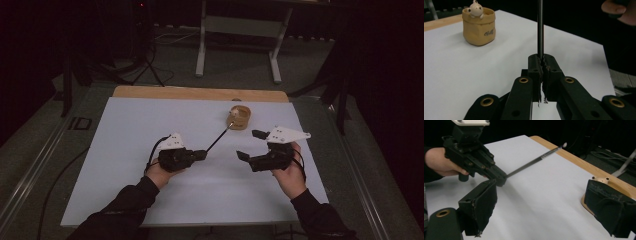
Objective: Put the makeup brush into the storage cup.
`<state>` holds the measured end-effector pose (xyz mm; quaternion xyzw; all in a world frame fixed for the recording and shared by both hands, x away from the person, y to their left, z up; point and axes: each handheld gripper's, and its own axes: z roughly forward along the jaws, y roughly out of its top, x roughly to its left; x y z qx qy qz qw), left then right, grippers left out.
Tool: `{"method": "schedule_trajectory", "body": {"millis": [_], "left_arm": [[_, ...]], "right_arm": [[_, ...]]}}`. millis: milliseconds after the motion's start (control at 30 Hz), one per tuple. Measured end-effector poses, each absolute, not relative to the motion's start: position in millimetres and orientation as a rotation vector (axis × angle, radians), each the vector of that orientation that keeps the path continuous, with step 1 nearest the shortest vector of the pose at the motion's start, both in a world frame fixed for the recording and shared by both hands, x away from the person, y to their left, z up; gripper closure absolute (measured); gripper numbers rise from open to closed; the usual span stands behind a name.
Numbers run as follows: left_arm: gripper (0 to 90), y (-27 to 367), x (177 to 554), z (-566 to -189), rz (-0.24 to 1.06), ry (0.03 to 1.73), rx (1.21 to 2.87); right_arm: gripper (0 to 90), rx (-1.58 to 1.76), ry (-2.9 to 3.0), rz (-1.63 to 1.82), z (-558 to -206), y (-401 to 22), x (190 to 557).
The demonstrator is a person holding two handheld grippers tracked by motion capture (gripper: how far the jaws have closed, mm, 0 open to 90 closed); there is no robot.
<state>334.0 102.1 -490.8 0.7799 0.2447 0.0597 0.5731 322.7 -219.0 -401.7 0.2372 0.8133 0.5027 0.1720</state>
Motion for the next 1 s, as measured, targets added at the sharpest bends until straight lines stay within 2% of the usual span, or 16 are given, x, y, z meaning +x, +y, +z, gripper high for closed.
{"method": "schedule_trajectory", "body": {"millis": [467, 1000], "left_arm": [[85.5, 119.1, 325.1, -495.5, 0.132, 0.589, 1.679], [85.5, 113.6, 323.3, -504.8, 0.253, 0.574, 1.749]], "right_arm": [[11.2, 0.787, 2.287, 1.475, -407.2, -217.6, 321.5], [11.2, 0.809, 2.298, 1.490, -409.5, -207.3, 321.7]]}}
